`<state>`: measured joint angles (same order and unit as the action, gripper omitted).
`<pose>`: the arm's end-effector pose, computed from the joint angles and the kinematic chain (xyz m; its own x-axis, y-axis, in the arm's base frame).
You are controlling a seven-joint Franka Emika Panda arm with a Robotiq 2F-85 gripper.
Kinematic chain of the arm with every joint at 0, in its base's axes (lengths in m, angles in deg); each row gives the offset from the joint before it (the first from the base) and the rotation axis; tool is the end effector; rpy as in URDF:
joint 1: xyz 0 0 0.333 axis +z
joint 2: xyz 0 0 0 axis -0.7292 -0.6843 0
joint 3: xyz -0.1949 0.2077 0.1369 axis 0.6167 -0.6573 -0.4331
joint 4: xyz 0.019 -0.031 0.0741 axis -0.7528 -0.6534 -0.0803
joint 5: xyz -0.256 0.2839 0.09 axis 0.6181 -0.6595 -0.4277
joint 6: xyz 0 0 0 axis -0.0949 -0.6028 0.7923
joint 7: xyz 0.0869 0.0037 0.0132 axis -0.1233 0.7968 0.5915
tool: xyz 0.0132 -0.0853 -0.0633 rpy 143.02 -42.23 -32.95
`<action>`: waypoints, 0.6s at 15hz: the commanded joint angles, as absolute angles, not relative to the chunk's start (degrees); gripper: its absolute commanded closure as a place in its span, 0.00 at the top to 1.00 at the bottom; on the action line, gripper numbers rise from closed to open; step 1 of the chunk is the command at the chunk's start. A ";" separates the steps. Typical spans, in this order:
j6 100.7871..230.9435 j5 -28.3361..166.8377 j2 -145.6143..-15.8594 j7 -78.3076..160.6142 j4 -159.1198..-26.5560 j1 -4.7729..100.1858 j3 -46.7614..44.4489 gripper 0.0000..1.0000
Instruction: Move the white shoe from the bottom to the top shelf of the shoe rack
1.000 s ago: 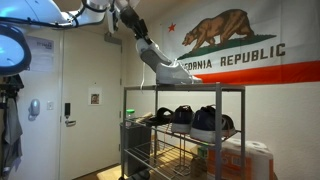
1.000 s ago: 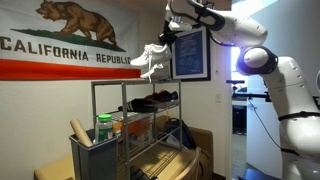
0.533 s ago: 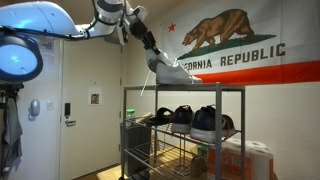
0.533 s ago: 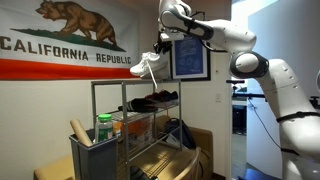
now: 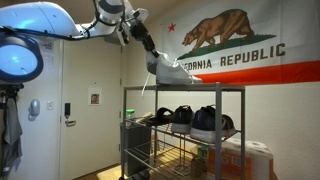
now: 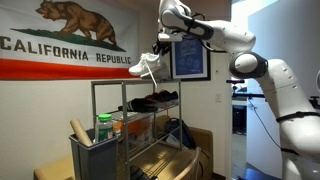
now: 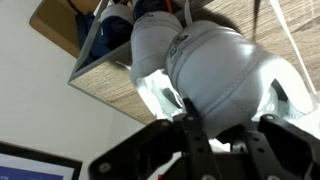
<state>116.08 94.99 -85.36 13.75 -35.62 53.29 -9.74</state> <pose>0.5869 0.0410 0.8385 0.6850 -0.3984 0.6100 -0.5406 -0.8392 0.0590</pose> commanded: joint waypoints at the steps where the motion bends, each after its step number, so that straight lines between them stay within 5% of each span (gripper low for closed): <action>1: 117.25 91.39 -82.94 8.90 -37.45 52.26 -10.54 0.04; 9: 118.65 87.47 -83.03 3.78 -40.12 53.33 -12.34 0.04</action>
